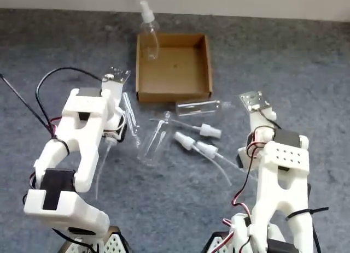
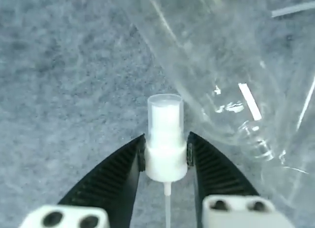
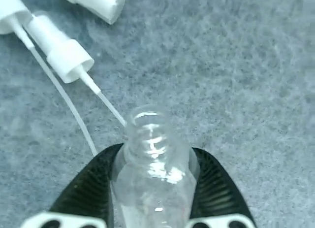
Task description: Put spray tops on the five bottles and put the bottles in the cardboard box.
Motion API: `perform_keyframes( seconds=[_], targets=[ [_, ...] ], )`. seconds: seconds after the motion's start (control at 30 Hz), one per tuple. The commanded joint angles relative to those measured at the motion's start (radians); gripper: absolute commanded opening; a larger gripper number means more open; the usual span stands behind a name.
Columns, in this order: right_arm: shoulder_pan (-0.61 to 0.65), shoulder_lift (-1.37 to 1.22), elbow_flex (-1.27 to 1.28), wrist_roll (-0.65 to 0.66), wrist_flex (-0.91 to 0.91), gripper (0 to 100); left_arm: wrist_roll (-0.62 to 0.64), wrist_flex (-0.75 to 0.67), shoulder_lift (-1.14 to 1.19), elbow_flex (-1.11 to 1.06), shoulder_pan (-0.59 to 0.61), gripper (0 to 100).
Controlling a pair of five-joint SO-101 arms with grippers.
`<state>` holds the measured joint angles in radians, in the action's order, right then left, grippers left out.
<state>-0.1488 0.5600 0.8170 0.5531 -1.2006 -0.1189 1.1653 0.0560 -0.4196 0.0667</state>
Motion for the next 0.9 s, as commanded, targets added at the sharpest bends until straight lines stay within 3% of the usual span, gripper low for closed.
perform_keyframes(
  seconds=[0.0, 0.3, 0.6, 0.77, 0.87],
  targets=[
    [-0.016, 0.033, -0.008, -0.005, -0.008, 0.4, 0.006, -0.011, -0.041, 0.004, -0.016, 17],
    [-0.015, 0.033, -0.013, -0.005, -0.051, 0.4, 0.005, -0.032, -0.039, 0.002, -0.015, 17],
    [-0.008, 0.033, -0.018, -0.005, -0.058, 0.4, 0.005, -0.276, -0.038, -0.17, 0.007, 17],
    [0.048, 0.033, -0.018, -0.005, -0.058, 0.4, 0.005, -0.336, -0.039, -0.217, 0.012, 3],
    [0.097, 0.033, -0.018, -0.005, -0.058, 0.4, 0.005, -0.299, -0.053, -0.206, 0.045, 0]
  ],
)
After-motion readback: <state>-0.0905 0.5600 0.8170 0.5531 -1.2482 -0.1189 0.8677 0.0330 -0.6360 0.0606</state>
